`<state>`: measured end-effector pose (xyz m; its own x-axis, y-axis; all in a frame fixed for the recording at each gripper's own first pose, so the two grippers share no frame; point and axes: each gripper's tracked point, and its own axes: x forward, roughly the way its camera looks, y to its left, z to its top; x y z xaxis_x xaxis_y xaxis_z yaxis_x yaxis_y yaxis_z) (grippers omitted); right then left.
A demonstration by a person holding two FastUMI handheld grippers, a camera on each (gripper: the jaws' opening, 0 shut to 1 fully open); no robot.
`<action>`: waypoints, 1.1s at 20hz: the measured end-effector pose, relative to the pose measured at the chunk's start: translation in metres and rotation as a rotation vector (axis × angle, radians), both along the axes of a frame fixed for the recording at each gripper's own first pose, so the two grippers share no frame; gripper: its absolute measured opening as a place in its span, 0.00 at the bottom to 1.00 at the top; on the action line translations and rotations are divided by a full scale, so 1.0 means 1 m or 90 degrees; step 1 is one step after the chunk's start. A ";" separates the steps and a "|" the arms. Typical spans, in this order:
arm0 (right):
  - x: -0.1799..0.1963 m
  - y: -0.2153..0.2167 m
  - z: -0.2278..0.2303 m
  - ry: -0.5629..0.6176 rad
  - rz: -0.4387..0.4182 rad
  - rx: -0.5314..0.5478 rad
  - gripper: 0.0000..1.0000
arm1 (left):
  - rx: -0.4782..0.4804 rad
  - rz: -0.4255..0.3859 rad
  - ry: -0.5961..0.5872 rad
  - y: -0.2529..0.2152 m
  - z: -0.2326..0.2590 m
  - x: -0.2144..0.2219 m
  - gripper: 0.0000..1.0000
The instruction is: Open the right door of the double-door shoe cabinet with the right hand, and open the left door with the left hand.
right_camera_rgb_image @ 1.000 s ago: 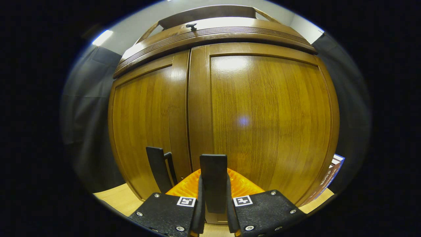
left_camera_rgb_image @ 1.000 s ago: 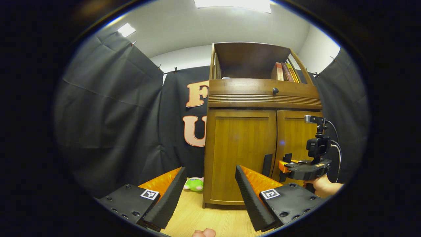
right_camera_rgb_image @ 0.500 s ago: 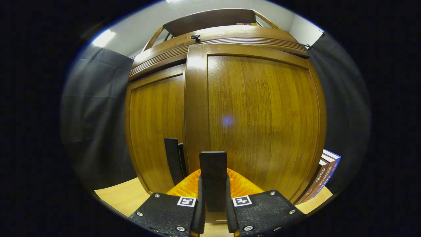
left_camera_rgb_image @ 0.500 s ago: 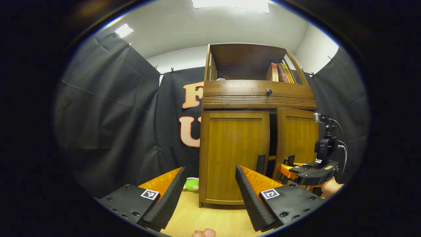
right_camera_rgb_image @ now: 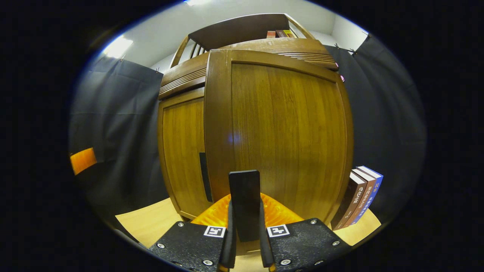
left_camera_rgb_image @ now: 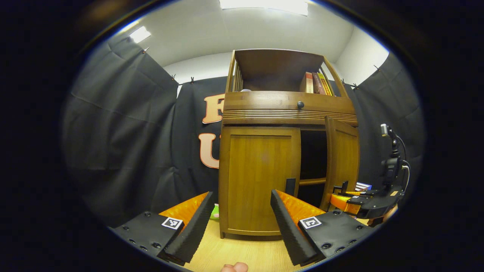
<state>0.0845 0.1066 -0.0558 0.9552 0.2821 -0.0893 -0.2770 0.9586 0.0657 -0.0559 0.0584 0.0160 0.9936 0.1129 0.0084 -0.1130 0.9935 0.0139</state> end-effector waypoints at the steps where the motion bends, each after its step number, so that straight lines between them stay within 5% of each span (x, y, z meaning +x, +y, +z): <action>1: -0.007 -0.004 0.000 0.003 -0.002 0.001 0.26 | -0.001 -0.006 0.000 -0.004 -0.001 0.002 0.94; 9: -0.049 -0.055 0.000 0.006 -0.052 -0.029 0.26 | -0.028 -0.046 0.006 -0.045 -0.012 0.021 0.97; 10: -0.054 -0.061 -0.001 0.008 -0.057 -0.027 0.34 | -0.030 -0.049 0.009 -0.049 -0.014 0.023 0.96; 12: -0.063 -0.078 -0.001 0.012 -0.069 -0.023 0.15 | -0.031 -0.054 0.009 -0.056 -0.014 0.026 0.97; 13: -0.066 -0.083 0.000 0.013 -0.077 -0.021 0.24 | -0.030 -0.055 0.009 -0.059 -0.015 0.027 0.95; 16: -0.076 -0.108 0.000 0.011 -0.108 -0.020 0.20 | -0.027 -0.058 0.009 -0.069 -0.017 0.033 0.95; 17: -0.080 -0.116 0.000 0.011 -0.120 -0.022 0.09 | -0.029 -0.061 0.009 -0.073 -0.018 0.033 0.95; 18: -0.083 -0.125 0.000 0.010 -0.131 -0.029 0.17 | -0.031 -0.064 0.007 -0.077 -0.018 0.034 0.95; 22: -0.089 -0.166 0.002 0.002 -0.186 -0.052 0.12 | -0.034 -0.071 -0.002 -0.090 -0.015 0.035 0.96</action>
